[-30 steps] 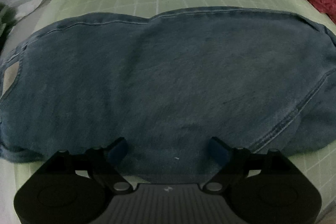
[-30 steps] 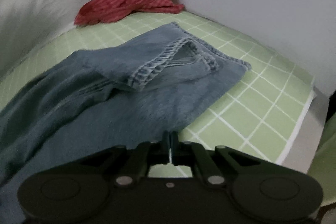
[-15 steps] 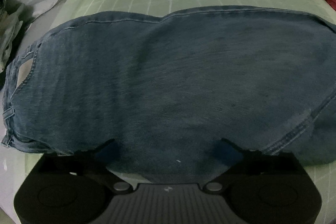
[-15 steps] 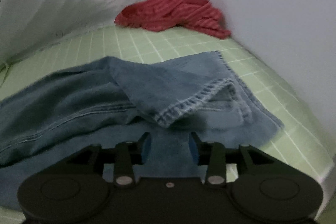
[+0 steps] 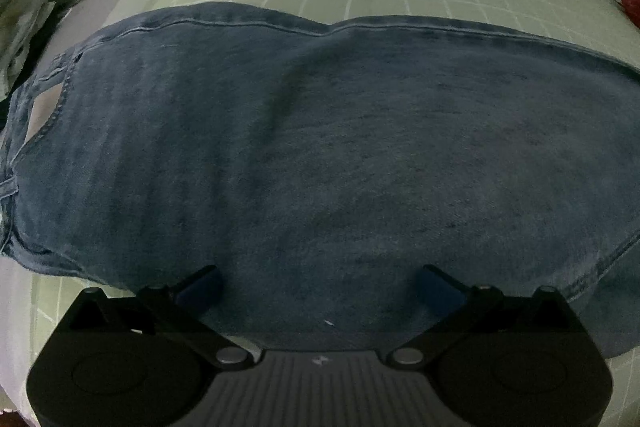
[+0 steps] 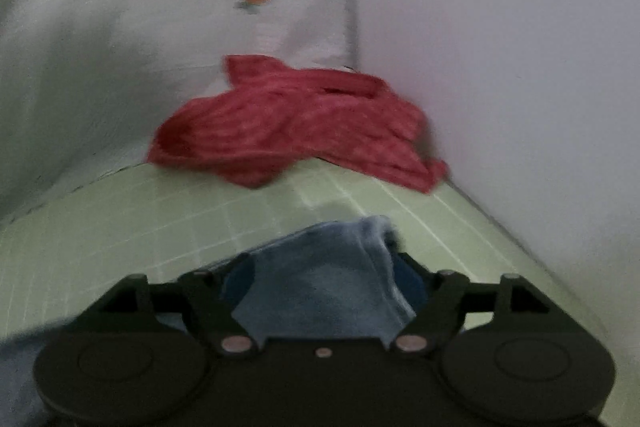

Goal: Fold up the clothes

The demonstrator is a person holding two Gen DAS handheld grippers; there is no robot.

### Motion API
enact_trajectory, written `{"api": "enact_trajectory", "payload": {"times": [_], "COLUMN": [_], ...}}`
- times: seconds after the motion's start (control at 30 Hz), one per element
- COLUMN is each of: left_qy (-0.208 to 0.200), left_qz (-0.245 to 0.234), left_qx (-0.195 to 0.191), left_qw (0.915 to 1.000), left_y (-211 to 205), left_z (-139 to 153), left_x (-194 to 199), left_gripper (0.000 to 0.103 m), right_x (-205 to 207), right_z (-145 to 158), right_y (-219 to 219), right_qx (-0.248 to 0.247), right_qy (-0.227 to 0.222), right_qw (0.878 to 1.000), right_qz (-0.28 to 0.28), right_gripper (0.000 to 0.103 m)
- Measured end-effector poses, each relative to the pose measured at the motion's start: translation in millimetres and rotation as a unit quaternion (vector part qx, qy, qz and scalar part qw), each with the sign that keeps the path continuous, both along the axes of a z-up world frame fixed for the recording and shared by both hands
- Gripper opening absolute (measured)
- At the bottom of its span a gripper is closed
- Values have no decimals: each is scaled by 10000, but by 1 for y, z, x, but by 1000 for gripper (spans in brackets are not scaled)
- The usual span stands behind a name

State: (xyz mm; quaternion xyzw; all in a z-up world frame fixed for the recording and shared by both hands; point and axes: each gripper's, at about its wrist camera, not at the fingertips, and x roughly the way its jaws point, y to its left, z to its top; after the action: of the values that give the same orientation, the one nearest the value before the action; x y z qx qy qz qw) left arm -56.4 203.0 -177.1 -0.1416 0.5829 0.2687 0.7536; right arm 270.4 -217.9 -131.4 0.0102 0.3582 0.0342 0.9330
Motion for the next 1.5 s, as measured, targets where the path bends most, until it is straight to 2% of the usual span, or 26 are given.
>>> {"api": "enact_trajectory", "payload": {"times": [0.07,0.23,0.33,0.53,0.63,0.67,0.7,0.77,0.8,0.87,0.93,1.07,1.17,1.27,1.37,1.43,1.5], "left_qy": [8,14,15,-50,-90,-103,-119,-160,-180,-218,-248,-285,-265,-237,-227,-215,-177], "left_qz": [43,80,114,92,67,63,60,54,49,31,13,-51,-84,-121,-151,-157,-175], "left_qx": [-2,4,25,7,3,11,21,41,39,20,8,2,-41,-86,-116,-125,-154], "left_qw": [10000,10000,9999,9999,9999,9999,9999,9998,9998,9998,9997,9996,9996,9996,9996,9996,9996], "left_y": [0,-3,-5,-9,-5,-5,-4,-5,-6,-6,-5,-5,-3,0,3,3,4], "left_z": [0,0,-1,-3,-3,-3,-4,-4,-4,-4,-5,-5,-7,-8,-9,-10,-9], "left_x": [0,1,1,-4,-8,-8,-8,-11,-13,-16,-17,-23,-22,-22,-23,-24,-21], "left_gripper": [103,103,103,103,103,103,103,103,103,103,103,103,103,103,103,103,103], "right_x": [-9,-68,-90,-94,-91,-89,-86,-81,-80,-79,-81,-98,-115,-128,-138,-141,-140], "right_z": [-5,-22,-31,-40,-38,-37,-36,-32,-30,-25,-18,16,49,49,20,4,4], "right_y": [-6,-25,-36,-43,-41,-39,-39,-41,-44,-50,-55,-75,-87,-103,-114,-122,-125], "right_qx": [-23,-292,-92,735,902,919,942,1066,1213,1403,1507,1754,1670,1560,1471,1672,1856], "right_qy": [66,345,504,560,489,468,483,546,546,548,439,-225,-690,-627,-209,24,-6], "right_qw": [9997,9963,9944,9862,9848,9854,9861,9865,9854,9839,9834,9762,9739,9732,9709,9625,9574], "right_qz": [-236,-733,-929,-1373,-1403,-1357,-1280,-1114,-1058,-966,-915,-1258,-1372,-1569,-1879,-2137,-2214], "right_gripper": [98,102,103,102,89,76,57,42,27,15,13,10,6,6,5,5,5]}}
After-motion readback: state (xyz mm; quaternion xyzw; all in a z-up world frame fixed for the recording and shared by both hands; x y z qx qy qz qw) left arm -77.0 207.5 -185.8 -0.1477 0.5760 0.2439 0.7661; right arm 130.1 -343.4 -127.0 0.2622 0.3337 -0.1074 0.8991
